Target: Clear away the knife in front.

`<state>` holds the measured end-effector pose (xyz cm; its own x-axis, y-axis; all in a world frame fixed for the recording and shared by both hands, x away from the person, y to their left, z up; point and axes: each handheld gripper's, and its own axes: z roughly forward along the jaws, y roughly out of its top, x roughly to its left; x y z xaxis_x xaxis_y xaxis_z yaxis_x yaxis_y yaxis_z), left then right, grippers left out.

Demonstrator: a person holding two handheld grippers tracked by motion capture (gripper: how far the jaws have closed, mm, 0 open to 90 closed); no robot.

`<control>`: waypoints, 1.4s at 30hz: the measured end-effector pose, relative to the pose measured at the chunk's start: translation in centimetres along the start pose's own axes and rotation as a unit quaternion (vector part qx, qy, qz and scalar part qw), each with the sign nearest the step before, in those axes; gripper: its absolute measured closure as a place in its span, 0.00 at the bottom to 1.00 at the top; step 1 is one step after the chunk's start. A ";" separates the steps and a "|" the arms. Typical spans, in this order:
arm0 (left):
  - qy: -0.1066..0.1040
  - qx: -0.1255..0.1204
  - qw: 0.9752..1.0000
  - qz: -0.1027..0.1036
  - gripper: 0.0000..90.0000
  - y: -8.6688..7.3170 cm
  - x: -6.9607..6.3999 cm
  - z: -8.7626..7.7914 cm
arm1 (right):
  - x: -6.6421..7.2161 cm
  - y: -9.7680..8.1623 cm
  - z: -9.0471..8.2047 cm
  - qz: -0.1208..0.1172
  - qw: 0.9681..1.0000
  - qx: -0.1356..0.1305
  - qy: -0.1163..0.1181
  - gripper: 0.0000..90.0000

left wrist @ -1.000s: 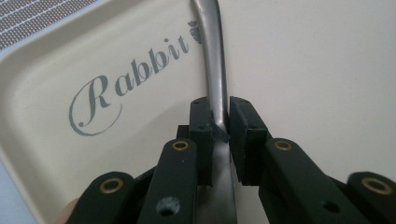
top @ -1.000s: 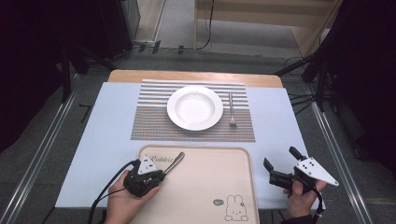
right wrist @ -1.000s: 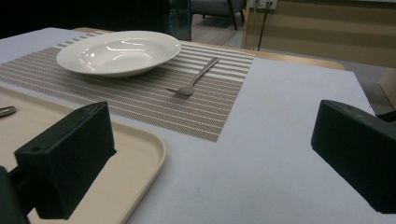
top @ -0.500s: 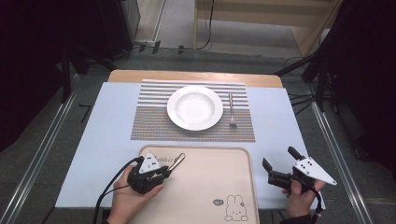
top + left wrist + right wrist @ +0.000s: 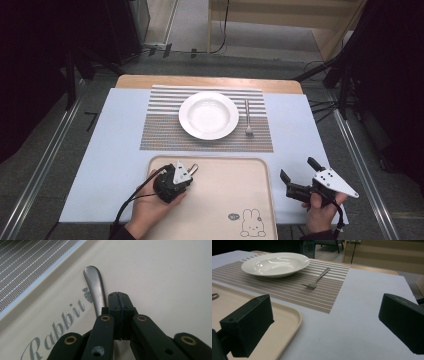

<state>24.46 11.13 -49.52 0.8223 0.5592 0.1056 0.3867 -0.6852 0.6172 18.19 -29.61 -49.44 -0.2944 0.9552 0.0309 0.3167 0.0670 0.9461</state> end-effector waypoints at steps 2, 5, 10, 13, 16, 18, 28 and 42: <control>0.006 0.000 1.000 -0.003 1.00 -0.2 0.3 -0.1 | 0.0 0.0 0.1 -0.002 1.000 0.002 0.000 0.00; 0.008 0.003 1.000 -0.011 1.00 -0.6 0.8 -0.4 | 0.1 0.0 0.2 -0.003 1.000 0.004 0.001 0.00; 0.018 0.008 1.000 -0.019 1.00 -1.4 1.7 -1.1 | 0.2 0.0 0.3 -0.005 1.000 0.005 0.003 0.00; 0.018 0.006 0.999 -0.033 0.99 -2.0 2.3 -1.5 | 0.1 0.0 0.3 -0.006 1.000 0.006 0.002 0.00; 0.015 0.000 0.999 -0.052 1.00 -2.8 3.1 -2.0 | 0.0 0.0 0.2 -0.005 1.000 0.005 0.002 0.00; 0.013 0.000 0.998 -0.059 1.00 -3.3 3.5 -2.4 | 0.0 0.0 0.2 0.000 1.000 0.007 0.000 0.00; -0.013 -0.026 0.994 -0.107 0.99 -5.8 5.2 -3.7 | 0.2 0.0 0.4 -0.007 1.000 0.009 0.000 0.00; 0.027 -0.142 0.972 -0.187 0.14 -8.0 7.4 -7.0 | 0.3 0.0 0.6 -0.008 1.000 0.012 0.001 0.00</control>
<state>24.53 24.06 -48.23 0.6205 0.7731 -0.1317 0.5176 -0.2777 0.8093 18.61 -29.15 -49.64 -0.3020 0.9532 0.0168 0.3331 0.0890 0.9387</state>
